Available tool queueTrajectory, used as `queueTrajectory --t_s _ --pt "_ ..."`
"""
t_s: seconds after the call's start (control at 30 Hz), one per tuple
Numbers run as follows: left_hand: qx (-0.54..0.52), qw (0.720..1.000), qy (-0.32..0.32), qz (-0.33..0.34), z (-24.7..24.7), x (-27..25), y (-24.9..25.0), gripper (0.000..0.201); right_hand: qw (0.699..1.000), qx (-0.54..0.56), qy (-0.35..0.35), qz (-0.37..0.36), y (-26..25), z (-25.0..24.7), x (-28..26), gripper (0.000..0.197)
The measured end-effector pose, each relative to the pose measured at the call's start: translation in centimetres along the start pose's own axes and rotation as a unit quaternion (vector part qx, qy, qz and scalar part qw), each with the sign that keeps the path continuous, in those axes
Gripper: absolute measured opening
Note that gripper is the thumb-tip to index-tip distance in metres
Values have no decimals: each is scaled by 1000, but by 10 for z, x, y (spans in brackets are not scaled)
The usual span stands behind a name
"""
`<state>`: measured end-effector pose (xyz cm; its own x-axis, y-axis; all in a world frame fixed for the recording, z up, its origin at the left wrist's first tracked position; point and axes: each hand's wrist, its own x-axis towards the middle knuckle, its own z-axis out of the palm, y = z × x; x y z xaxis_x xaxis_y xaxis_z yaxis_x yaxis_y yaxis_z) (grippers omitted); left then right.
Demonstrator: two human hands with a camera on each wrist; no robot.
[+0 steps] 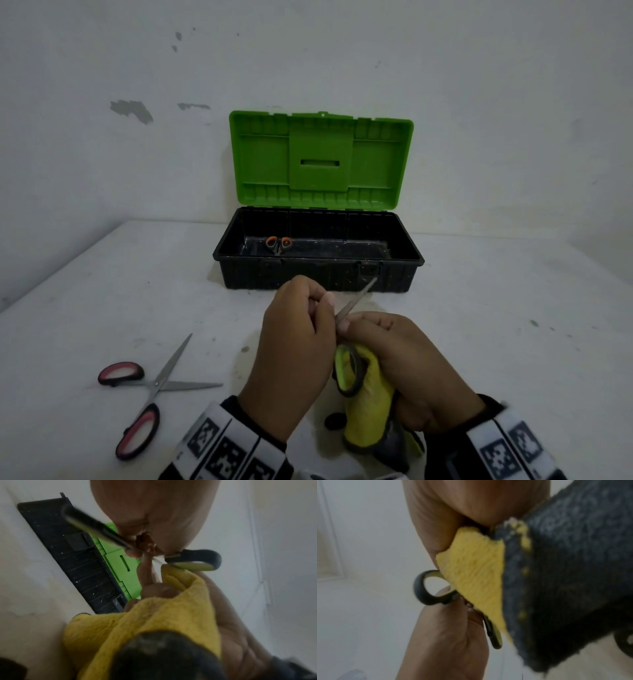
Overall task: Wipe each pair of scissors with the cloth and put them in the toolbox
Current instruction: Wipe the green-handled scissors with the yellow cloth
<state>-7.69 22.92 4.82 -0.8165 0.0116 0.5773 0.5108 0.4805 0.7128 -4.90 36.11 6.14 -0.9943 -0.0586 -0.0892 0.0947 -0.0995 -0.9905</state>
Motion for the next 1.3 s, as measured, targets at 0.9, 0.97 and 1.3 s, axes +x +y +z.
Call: queueTrajectory --t_s 0.9,0.97,1.3 --pt "17 969 -192 -154 -44 17 -6 88 991 -85 -24 -98 -9 -33 13 20" --pt "-12 973 -173 -154 -41 21 -2 82 988 -103 -17 -114 -11 -32 17 17" --pt "-168 957 -24 -235 -26 37 -10 53 983 -121 53 -123 -16 -36 27 11"
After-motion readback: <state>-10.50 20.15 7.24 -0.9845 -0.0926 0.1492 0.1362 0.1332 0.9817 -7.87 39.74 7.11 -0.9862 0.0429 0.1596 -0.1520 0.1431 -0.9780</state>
